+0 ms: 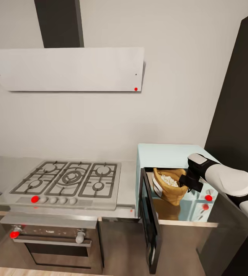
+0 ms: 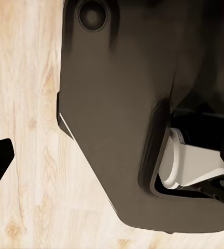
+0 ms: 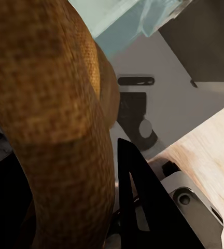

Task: In the kitchen, take the popcorn bag from the countertop, put it into the microwave, and heat it until the popcorn is cooked so the cooked popcorn ends up inside the bag.

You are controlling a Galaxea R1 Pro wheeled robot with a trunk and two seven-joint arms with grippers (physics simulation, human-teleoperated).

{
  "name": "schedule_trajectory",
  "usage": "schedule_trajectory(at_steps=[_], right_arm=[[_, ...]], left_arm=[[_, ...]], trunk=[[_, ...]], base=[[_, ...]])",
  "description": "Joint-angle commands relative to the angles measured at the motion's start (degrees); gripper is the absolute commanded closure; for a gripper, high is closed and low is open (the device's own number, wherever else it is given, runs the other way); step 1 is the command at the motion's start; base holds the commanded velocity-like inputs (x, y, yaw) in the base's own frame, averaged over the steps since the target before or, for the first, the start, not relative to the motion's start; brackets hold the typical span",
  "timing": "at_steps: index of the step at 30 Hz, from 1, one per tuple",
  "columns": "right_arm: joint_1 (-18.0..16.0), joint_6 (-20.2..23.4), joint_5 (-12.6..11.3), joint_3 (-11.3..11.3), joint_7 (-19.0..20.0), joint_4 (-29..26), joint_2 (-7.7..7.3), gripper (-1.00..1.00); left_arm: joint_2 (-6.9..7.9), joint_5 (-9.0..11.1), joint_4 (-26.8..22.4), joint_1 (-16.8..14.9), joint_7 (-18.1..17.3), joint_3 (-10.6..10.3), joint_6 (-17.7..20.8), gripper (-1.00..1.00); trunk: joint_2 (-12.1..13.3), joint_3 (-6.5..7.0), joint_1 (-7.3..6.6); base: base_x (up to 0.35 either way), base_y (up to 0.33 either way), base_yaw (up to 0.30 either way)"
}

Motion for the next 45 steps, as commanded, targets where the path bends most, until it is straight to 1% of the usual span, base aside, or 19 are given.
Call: schedule_trajectory(at_steps=[1,21,22,40,45], right_arm=[[-0.05,-0.08,-0.53,0.33,-0.29,0.09,-0.03,1.00],[-0.05,-0.08,-0.53,0.33,-0.34,0.09,-0.03,1.00],[-0.05,-0.08,-0.53,0.33,-0.33,0.09,-0.03,-1.00],[-0.05,-0.15,-0.61,0.24,-0.19,0.08,-0.03,-1.00],[-0.05,-0.24,-0.62,0.19,0.05,0.04,-0.03,-1.00]], left_arm=[[-0.02,0.02,-0.08,0.03,0.02,0.36,0.09,-1.00],[-0.02,0.02,-0.08,0.03,0.02,0.34,0.14,-1.00],[-0.02,0.02,-0.08,0.03,0.02,0.34,0.14,-1.00],[-0.02,0.02,-0.08,0.03,0.02,0.34,0.14,-1.00],[-0.02,0.02,-0.08,0.03,0.02,0.34,0.14,-1.00]], trunk=[[-0.03,-0.02,0.03],[-0.03,-0.02,0.03],[-0.03,-0.02,0.03],[-0.03,0.00,0.03],[-0.03,0.34,0.03]], base=[[0.070,0.000,0.000],[0.004,0.000,0.000],[0.000,0.000,0.000],[0.000,0.000,0.000],[0.000,0.000,0.000]])
